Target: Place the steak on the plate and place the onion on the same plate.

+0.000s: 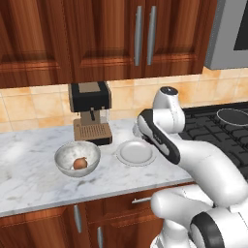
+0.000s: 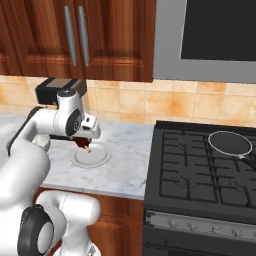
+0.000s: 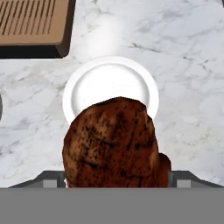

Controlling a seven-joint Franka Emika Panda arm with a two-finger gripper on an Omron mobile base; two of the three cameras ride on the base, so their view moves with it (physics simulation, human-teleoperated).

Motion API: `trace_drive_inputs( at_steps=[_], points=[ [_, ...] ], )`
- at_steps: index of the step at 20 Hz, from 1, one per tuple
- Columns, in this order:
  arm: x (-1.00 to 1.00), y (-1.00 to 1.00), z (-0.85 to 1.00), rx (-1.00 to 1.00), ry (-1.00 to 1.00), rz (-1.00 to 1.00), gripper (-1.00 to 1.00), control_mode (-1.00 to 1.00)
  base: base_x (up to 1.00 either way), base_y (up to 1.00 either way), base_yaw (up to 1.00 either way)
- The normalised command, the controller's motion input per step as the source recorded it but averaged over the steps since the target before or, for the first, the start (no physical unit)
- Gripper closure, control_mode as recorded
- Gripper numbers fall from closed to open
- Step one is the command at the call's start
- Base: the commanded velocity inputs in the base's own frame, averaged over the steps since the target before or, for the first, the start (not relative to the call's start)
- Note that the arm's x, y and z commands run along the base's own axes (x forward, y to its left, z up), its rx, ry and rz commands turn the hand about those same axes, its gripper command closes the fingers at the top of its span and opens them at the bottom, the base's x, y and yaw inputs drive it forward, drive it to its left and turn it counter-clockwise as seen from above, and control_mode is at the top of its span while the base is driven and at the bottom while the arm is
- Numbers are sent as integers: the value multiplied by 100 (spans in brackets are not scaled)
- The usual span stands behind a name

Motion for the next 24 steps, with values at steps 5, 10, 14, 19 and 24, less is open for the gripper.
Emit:
trace_drive_inputs(
  at_steps=[5, 10, 14, 19, 24],
  points=[
    [37, -3, -45, -10, 0, 0, 100, -100, 0, 0, 0],
    [38, -5, -41, 0, 1, 0, 100, -100, 0, 0, 0],
    [40, 0, -44, 0, 2, 0, 100, -100, 0, 0, 0],
    [43, 0, -37, 0, 10, 0, 100, -100, 0, 0, 0],
    [20, 0, -19, 0, 3, 0, 100, -100, 0, 0, 0]
  ],
)
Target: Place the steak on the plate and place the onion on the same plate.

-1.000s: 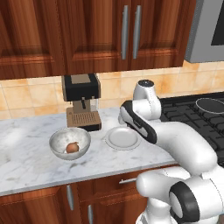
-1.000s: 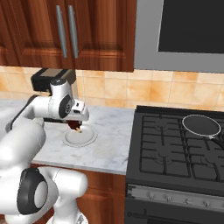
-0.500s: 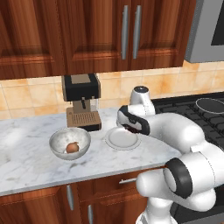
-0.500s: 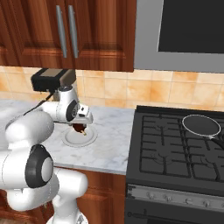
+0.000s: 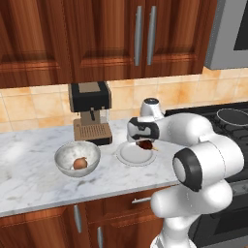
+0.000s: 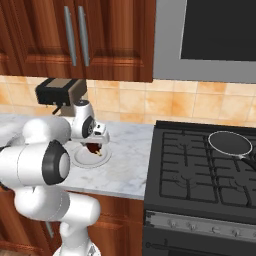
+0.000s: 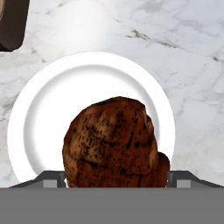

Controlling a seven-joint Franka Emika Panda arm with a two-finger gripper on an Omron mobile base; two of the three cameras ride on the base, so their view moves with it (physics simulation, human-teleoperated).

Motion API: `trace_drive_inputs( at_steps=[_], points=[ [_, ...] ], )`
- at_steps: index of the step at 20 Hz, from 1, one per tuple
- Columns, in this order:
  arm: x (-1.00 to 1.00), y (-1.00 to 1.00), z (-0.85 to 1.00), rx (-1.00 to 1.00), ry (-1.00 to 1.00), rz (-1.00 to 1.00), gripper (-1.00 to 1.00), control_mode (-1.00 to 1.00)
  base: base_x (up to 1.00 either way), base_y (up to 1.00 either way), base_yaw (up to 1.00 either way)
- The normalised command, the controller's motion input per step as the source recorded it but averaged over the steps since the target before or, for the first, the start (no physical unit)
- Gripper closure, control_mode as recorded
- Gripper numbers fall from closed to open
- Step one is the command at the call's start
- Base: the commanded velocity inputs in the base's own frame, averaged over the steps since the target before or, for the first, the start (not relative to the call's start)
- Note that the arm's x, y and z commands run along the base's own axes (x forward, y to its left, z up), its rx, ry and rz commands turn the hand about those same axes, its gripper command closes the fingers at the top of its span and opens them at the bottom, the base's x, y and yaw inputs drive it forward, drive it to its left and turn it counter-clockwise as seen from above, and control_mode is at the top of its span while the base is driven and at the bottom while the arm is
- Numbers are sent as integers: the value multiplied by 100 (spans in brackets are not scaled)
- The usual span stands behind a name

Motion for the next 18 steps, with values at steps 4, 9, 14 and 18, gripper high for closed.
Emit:
trace_drive_inputs(
  at_steps=[4, 9, 14, 18],
  points=[
    [17, 0, -22, 0, 2, 0, 100, -100, 0, 0, 0],
    [11, 0, -26, 0, 0, 0, 100, -100, 0, 0, 0],
    [4, 0, -24, -1, 0, 0, 100, -100, 0, 0, 0],
    [4, 0, -20, -2, 0, 0, 100, -100, 0, 0, 0]
  ],
)
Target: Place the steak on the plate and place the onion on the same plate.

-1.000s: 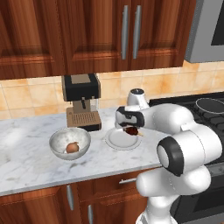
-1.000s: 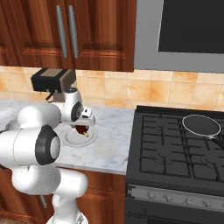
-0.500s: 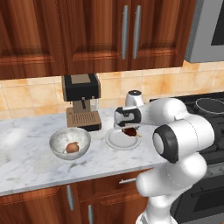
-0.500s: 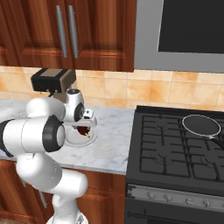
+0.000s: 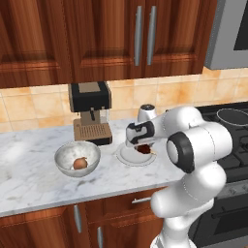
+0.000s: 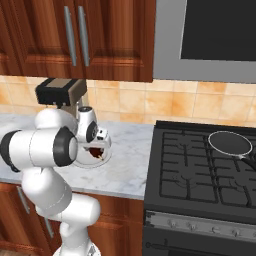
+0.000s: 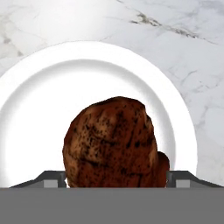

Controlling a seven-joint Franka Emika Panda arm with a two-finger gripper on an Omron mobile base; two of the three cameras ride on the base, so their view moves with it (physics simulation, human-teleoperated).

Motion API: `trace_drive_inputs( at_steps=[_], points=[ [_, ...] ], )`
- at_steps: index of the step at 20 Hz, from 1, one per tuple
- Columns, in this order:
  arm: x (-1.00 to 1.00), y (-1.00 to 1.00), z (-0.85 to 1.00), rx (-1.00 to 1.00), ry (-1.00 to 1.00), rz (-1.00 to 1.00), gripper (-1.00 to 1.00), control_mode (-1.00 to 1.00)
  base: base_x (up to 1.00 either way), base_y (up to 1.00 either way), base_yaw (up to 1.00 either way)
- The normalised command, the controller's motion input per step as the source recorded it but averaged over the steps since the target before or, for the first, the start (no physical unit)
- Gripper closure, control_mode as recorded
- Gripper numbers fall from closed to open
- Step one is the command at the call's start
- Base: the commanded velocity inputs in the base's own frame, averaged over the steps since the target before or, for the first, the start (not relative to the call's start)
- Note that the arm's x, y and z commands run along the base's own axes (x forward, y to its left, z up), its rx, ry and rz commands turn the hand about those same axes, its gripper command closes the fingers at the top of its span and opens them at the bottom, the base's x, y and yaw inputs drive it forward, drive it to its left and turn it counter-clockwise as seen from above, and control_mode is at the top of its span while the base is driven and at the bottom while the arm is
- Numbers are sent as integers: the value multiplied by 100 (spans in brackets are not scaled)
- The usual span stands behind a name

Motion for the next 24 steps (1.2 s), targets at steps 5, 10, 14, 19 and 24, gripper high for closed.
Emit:
trace_drive_inputs(
  at_steps=[5, 10, 14, 19, 24],
  points=[
    [4, 0, -17, -3, 0, 0, 100, -100, 0, 0, 0],
    [5, 0, -12, -2, 0, 0, 100, -100, 0, 0, 0],
    [7, 0, -6, 0, 0, 0, 100, -100, 0, 0, 0],
    [3, 0, -5, 0, 0, 0, -100, -100, 0, 0, 0],
    [-4, 0, 5, -2, -4, 0, -100, -100, 0, 0, 0]
  ],
)
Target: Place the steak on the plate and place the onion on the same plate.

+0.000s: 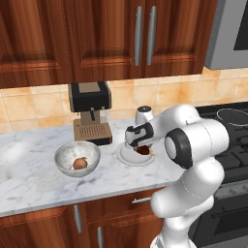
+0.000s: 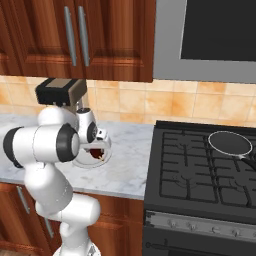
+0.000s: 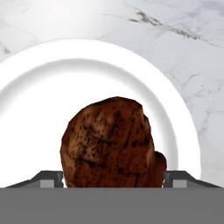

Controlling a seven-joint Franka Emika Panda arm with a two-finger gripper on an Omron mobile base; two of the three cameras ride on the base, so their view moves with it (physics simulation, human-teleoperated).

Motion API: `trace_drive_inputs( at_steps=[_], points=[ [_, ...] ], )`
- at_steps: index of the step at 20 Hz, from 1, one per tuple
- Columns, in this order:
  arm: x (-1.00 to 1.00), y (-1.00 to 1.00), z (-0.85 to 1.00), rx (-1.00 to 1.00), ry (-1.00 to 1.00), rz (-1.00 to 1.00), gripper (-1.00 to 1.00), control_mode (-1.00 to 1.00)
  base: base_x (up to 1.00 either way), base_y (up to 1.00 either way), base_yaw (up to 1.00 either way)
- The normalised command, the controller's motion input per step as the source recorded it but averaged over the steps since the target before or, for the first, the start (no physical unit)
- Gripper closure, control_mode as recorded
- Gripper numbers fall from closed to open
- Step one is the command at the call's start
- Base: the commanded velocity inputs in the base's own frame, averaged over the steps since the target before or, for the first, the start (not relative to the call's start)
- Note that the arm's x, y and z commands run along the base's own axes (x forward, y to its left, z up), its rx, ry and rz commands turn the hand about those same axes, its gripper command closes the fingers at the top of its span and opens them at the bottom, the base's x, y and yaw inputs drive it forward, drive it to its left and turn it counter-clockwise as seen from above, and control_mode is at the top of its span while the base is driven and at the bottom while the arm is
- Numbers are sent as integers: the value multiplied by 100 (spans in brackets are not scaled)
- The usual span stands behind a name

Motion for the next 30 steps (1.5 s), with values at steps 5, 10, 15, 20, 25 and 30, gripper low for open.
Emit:
trace_drive_inputs(
  at_steps=[5, 10, 15, 20, 25, 30],
  points=[
    [-8, 0, 6, -3, -5, 0, -100, -100, 0, 0, 0],
    [-15, -3, 18, -2, -12, 0, -100, -100, 0, 0, 0],
    [-34, -1, 38, 0, -8, 0, -100, -100, 0, 0, 0],
    [-42, 2, 44, 0, 0, -2, -100, -100, 0, 0, 0],
    [-45, 17, 39, 0, 0, 2, -100, -100, 0, 0, 0],
    [-39, 38, 25, 0, 5, 12, -100, -100, 0, 0, 0]
  ],
)
